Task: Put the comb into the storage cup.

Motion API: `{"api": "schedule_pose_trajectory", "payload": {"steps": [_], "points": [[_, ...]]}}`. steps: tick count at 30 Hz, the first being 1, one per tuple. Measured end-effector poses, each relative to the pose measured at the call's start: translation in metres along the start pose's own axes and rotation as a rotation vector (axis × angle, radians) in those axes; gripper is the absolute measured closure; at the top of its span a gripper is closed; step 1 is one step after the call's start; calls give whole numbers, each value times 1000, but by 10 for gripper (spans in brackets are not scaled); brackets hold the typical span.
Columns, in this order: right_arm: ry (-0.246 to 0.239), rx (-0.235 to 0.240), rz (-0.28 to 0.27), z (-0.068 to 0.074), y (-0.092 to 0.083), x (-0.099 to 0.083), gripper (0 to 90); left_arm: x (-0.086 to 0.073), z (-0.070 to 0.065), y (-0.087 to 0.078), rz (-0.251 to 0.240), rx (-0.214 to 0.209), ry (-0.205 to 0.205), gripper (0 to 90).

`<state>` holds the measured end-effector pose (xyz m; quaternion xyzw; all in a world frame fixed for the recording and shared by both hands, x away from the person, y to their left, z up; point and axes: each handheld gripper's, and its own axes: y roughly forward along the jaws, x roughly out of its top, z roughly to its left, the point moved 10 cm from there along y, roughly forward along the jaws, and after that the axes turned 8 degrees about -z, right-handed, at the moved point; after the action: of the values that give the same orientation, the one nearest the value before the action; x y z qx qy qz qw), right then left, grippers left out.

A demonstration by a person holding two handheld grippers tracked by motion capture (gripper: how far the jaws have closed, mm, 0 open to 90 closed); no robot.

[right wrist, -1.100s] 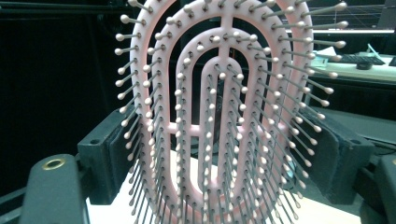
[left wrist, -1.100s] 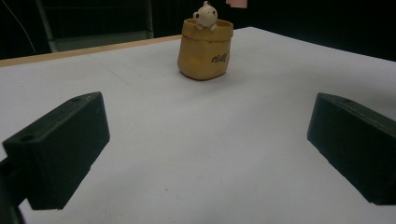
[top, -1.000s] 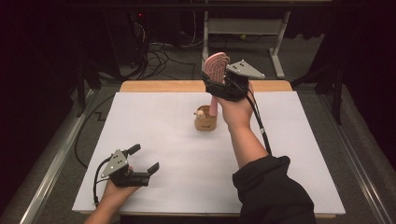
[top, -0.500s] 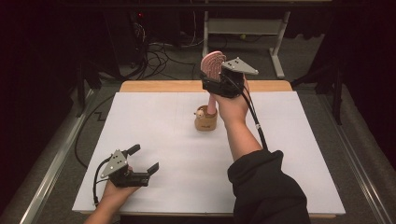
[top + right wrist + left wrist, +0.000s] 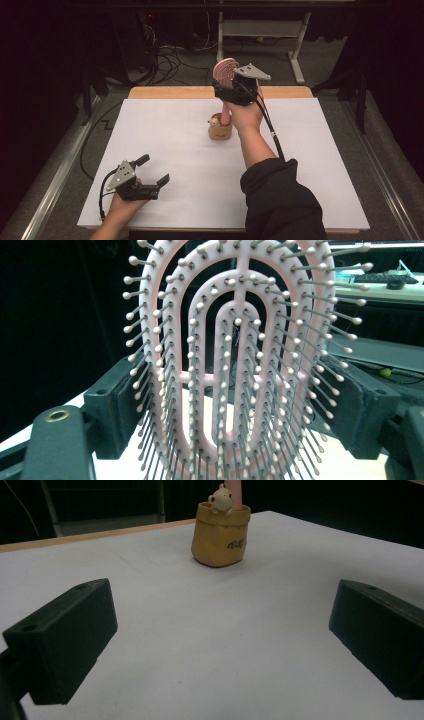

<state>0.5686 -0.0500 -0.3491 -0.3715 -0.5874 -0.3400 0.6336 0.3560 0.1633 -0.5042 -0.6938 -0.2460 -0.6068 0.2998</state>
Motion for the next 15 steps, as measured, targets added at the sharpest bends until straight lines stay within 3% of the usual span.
{"api": "schedule_pose_trajectory", "payload": {"steps": [15], "points": [[-3, -4, 61, 5, 5, -25, 202, -1, 0, 0, 8, 2, -1, 0]]}}
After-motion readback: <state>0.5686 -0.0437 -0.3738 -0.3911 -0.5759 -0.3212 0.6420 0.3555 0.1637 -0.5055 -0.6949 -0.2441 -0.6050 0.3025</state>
